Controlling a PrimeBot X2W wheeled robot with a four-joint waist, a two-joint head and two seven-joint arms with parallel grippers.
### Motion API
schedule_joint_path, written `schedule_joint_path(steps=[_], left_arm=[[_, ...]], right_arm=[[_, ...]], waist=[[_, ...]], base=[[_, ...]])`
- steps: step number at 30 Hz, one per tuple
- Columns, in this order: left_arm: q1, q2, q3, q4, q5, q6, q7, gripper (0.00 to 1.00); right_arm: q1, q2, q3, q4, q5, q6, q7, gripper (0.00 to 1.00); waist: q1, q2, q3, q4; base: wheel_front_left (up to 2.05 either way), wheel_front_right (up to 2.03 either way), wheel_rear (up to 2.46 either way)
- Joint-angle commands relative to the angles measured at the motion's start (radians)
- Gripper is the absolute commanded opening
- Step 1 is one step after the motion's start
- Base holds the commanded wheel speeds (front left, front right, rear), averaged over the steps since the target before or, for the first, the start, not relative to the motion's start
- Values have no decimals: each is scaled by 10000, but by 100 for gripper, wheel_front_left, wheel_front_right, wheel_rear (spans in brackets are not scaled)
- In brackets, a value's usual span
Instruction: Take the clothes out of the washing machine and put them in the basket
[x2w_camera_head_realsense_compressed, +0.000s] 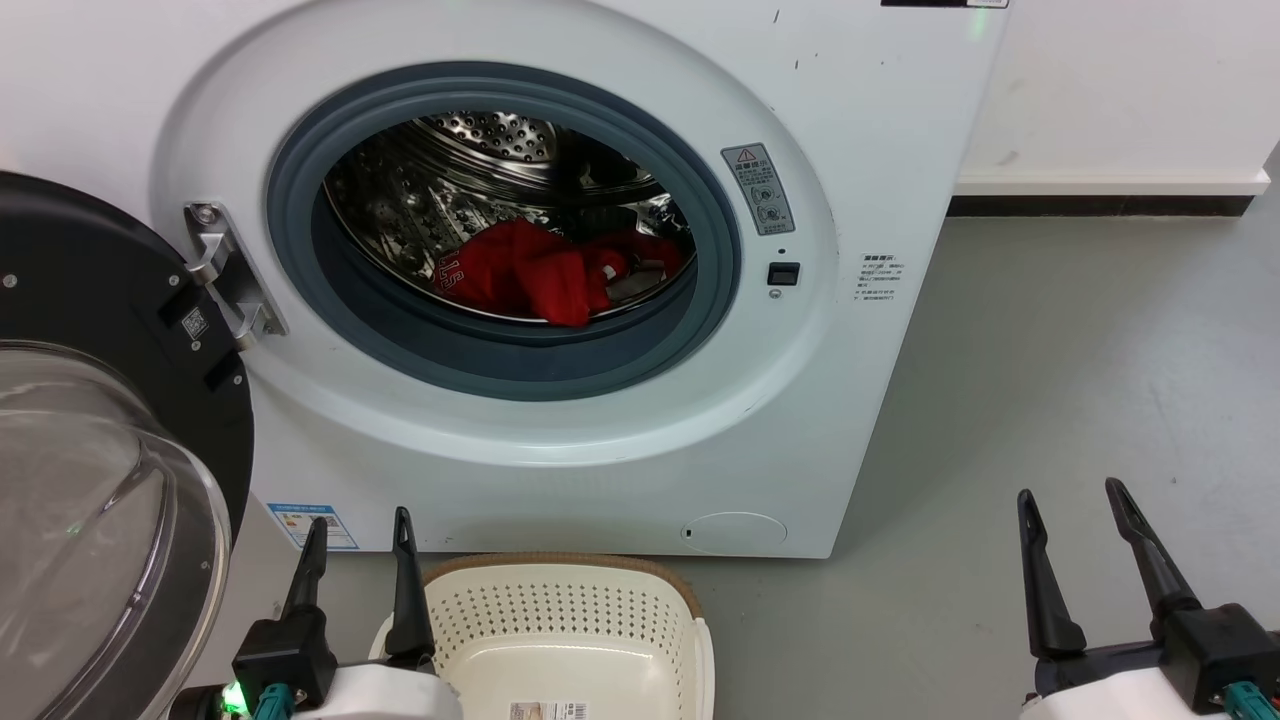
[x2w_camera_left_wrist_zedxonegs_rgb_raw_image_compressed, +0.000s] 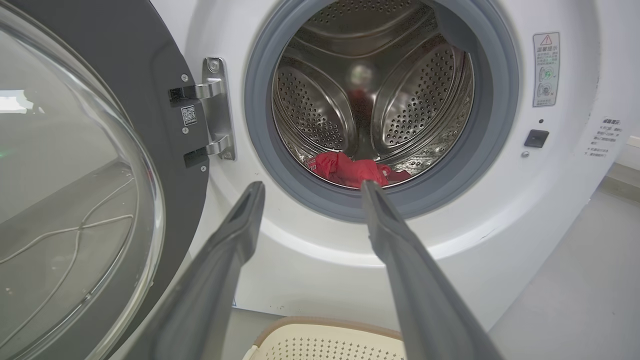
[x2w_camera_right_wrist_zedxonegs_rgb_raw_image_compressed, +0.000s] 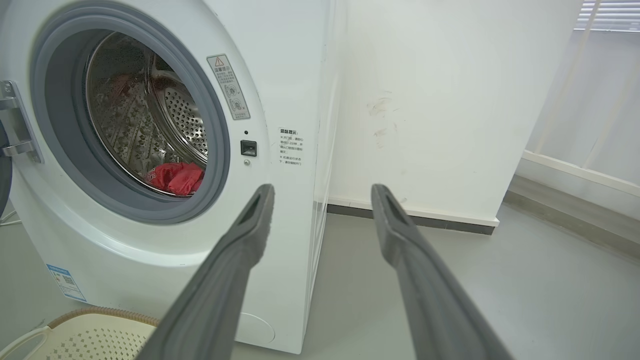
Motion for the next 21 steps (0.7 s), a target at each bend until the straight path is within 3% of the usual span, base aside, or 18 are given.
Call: schedule_joint_path(steps=[1,6,11,16,21], left_arm=[[59,12,-8,22,38,27,-28,100],[-183,12,-16,153,-63,-19,-28,100],[-967,11,-75,724,32,-391,-26,100],[-2305,63,3,1769,355,-860,-26,100],[-3972,323,189,3384,542,-984,-26,100]], right_arm=[[74,6,6,25,44,-7,-21,100],[-7,6,-21,-13,79,-5,-21,100],[-101,6,3,-68,86,-5,-21,100],[-351,7,83,-160,25,-5,-21,100],[-676,9,167,-228,69,-7,-21,100]], waist=[[0,0,-1,-5],[0,0,46,2],[0,0,220,53],[0,0,633,-50],[0,0,1302,-434]], base=[[0,0,0],[0,0,0],[0,0,0],[0,0,0],[0,0,0]])
